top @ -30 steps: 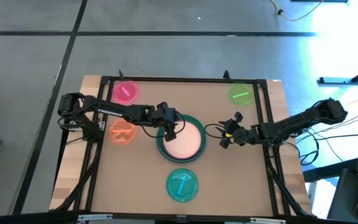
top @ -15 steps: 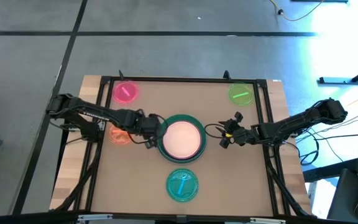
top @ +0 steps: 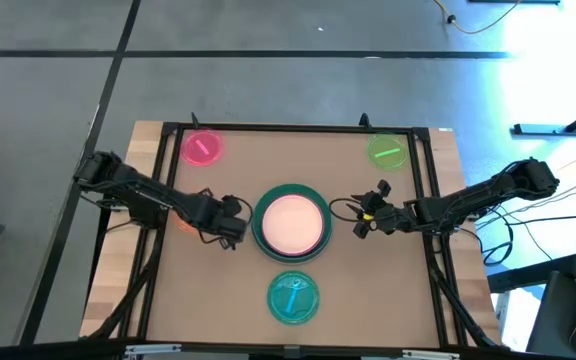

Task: Stack plastic plates
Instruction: Stack the orange plate on top of the white plate

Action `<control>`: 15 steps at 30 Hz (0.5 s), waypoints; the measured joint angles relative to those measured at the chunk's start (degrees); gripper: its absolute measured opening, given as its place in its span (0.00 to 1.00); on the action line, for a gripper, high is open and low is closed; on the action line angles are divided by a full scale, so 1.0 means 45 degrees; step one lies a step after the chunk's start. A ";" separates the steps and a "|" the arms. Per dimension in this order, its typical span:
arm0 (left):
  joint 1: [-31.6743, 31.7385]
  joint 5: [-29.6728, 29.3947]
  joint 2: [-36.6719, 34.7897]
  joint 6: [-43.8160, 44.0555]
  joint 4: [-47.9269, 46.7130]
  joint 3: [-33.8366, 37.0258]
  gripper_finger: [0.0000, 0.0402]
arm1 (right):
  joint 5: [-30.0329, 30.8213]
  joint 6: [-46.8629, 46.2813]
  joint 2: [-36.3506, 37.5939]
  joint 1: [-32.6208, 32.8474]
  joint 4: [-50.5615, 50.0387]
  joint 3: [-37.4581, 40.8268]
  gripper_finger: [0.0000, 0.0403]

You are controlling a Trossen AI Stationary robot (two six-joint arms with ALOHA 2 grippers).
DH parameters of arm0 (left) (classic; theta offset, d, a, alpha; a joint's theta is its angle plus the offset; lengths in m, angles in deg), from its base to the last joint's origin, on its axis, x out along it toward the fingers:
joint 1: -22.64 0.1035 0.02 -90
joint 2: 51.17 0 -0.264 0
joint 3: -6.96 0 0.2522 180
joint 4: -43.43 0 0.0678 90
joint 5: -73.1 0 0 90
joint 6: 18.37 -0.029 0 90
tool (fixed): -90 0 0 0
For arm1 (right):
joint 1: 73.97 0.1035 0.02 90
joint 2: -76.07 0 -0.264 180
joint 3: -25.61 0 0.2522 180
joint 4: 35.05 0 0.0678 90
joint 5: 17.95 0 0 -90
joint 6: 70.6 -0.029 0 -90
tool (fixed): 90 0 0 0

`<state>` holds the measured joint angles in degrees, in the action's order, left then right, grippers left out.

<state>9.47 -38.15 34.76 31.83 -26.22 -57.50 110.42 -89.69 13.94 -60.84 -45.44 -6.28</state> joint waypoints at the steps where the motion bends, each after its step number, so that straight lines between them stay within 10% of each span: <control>1: -0.0006 0.0174 0.0000 0.0188 0.0027 0.0195 0.24 | 0.0000 0.0000 0.0000 0.0000 0.0000 0.0000 0.32; 15: 0.0116 0.0526 0.0000 0.0455 0.1361 0.1967 0.24 | 0.0000 0.0000 0.0000 -0.0003 -0.0005 0.0000 0.32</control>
<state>9.99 -35.78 34.76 33.87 -20.10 -48.65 110.42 -89.69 13.94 -60.86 -45.46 -6.28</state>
